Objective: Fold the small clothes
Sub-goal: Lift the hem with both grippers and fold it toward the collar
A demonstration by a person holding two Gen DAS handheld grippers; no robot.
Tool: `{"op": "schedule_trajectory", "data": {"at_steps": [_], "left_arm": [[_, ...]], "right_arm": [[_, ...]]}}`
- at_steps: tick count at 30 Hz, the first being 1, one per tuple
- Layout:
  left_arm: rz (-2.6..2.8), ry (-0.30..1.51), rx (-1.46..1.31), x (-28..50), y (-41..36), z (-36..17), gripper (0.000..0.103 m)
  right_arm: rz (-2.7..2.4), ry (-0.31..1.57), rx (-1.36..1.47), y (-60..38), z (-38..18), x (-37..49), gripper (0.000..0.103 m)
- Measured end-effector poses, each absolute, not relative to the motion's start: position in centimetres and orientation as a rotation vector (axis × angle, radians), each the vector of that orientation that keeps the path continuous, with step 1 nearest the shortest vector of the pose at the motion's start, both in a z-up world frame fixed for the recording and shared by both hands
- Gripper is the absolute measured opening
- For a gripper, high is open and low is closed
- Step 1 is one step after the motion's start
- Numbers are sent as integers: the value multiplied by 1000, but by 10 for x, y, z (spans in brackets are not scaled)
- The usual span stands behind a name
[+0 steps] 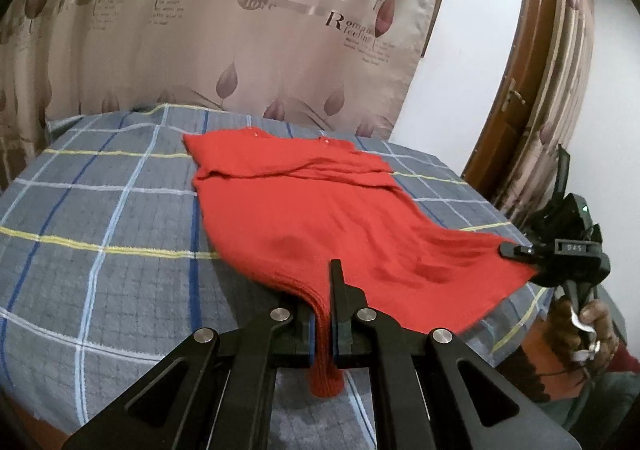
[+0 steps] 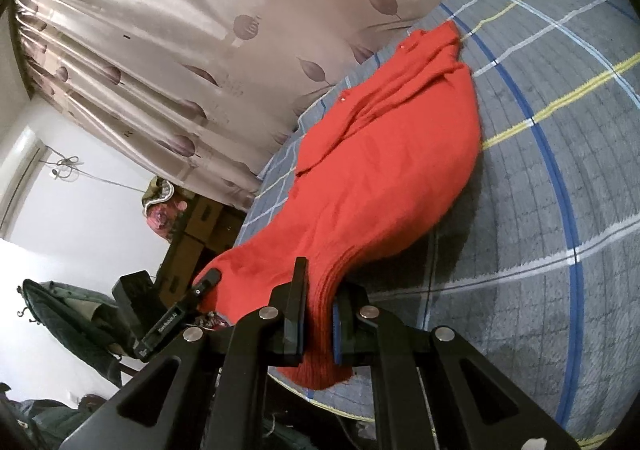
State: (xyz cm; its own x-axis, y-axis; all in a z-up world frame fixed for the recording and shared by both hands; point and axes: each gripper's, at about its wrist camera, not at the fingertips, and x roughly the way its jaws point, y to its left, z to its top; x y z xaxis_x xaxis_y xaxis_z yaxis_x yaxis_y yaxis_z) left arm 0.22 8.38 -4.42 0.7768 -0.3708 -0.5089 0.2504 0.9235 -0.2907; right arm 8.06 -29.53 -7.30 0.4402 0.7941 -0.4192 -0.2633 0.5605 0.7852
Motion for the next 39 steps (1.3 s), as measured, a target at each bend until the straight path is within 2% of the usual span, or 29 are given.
{"op": "schedule_trajectory", "data": {"at_steps": [39], "left_arm": [[-280,548,-205,49,98,-17,5]], "right_arm": [[736,812,691,-286,-25,139,8]]}}
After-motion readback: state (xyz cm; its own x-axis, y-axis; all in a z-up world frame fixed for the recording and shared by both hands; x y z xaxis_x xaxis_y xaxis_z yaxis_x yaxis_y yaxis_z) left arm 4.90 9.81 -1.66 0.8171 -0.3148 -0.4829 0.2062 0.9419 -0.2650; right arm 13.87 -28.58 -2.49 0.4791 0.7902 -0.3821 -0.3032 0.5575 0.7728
